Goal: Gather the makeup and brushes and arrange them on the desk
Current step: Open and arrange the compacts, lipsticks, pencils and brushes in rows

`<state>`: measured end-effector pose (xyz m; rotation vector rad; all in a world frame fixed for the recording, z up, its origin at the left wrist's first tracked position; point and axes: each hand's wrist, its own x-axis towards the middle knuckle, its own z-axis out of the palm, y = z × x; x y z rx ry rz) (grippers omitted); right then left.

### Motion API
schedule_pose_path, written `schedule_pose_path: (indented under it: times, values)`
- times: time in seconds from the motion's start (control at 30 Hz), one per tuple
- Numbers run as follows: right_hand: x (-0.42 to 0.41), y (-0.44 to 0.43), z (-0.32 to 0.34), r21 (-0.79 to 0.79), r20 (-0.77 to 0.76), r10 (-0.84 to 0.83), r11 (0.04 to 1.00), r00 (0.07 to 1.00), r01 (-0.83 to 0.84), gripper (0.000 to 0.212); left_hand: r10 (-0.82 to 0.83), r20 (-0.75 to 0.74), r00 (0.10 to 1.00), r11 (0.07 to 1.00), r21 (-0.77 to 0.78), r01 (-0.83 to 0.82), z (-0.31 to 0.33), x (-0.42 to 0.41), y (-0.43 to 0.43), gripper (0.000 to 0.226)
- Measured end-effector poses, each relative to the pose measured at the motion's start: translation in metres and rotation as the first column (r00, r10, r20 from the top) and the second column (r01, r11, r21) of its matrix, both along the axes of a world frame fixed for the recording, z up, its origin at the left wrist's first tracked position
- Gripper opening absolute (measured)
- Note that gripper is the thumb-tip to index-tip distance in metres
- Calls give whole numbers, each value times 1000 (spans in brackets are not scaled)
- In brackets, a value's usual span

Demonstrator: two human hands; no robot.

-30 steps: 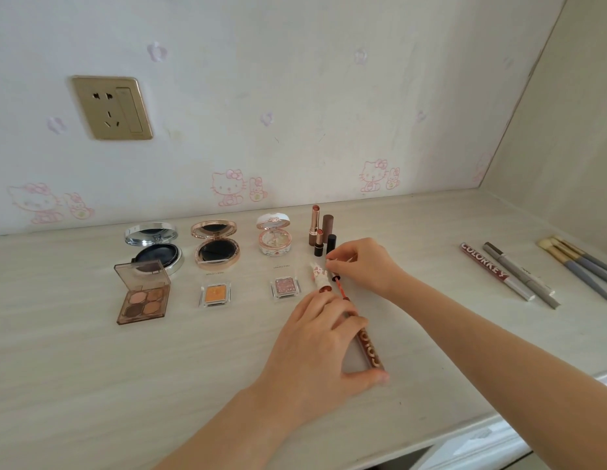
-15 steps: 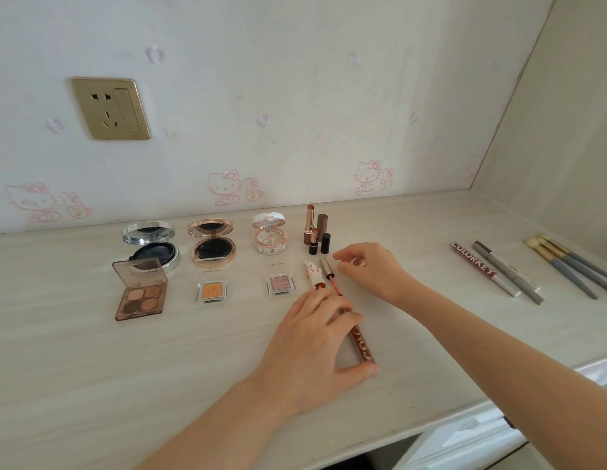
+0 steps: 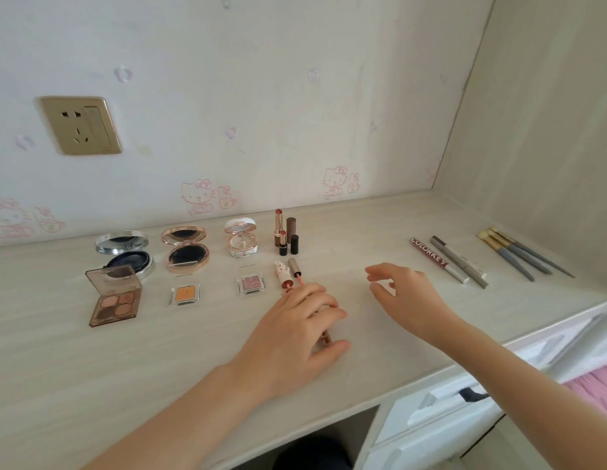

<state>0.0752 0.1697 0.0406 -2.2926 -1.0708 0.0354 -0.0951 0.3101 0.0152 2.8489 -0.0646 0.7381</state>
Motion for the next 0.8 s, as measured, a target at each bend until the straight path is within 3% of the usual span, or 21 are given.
schedule_pose_path:
  times: [0.27,0.5,0.8]
  values:
    - [19,-58,-1,-42,130,-96,994,987,103,36,-91,26,995,996,9,91,18,55,-23,32]
    - [55,-88,-2,-39,207,-197,977,958,210,30,-117,-127,985,983,-155,97,23,133,-30,28]
    - [104,-88,-8,-85,268,-209,967,941,239,32,-111,-284,952,984,-166,65,20,214,-32,39]
